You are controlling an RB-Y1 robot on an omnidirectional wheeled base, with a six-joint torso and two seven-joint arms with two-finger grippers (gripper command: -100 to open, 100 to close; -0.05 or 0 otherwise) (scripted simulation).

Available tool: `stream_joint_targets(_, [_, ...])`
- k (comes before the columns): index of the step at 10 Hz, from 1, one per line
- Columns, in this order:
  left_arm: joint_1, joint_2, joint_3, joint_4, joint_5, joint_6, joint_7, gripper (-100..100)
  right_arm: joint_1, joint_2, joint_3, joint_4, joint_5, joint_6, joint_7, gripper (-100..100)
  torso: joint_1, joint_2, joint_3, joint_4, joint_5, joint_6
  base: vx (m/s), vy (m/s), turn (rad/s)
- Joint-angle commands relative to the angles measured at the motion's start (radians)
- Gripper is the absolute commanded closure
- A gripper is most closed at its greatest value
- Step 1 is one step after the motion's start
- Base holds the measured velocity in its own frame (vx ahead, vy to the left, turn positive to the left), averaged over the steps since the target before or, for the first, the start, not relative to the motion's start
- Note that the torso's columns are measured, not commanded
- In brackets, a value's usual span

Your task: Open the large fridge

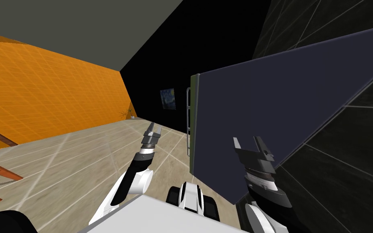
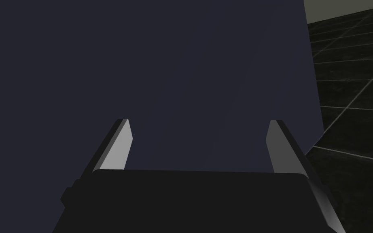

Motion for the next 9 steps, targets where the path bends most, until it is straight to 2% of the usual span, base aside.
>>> stream_joint_targets(1, [0.000, 0.000, 0.000, 0.000, 0.000, 0.000, 0.000, 0, 0.000, -0.020, 0.014, 0.000, -0.071, -0.001, -0.061, -100, -0.001, 0.001, 0.000, 0.000, 0.000, 0.000, 0.031, 0.035, 0.042])
stream_joint_targets(4, [0.000, 0.000, 0.000, 0.000, 0.000, 0.000, 0.000, 0, -0.001, -0.042, 0.033, 0.001, -0.155, -0.002, -0.133, -100, -0.001, 0.001, 0.000, 0.000, 0.000, 0.000, 0.031, 0.046, 0.051])
stream_joint_targets(5, [0.000, 0.000, 0.000, 0.000, 0.000, 0.000, 0.000, 0, -0.001, -0.042, 0.033, 0.001, -0.164, -0.002, -0.133, -100, -0.001, 0.000, 0.000, 0.000, 0.000, 0.000, 0.028, 0.032, 0.028])
stream_joint_targets(9, [0.000, 0.000, 0.000, 0.000, 0.000, 0.000, 0.000, 0, -0.003, -0.070, 0.062, 0.003, -0.288, -0.004, -0.243, -100, 0.000, 0.000, 0.000, 0.000, 0.000, 0.000, 0.031, 0.050, 0.050])
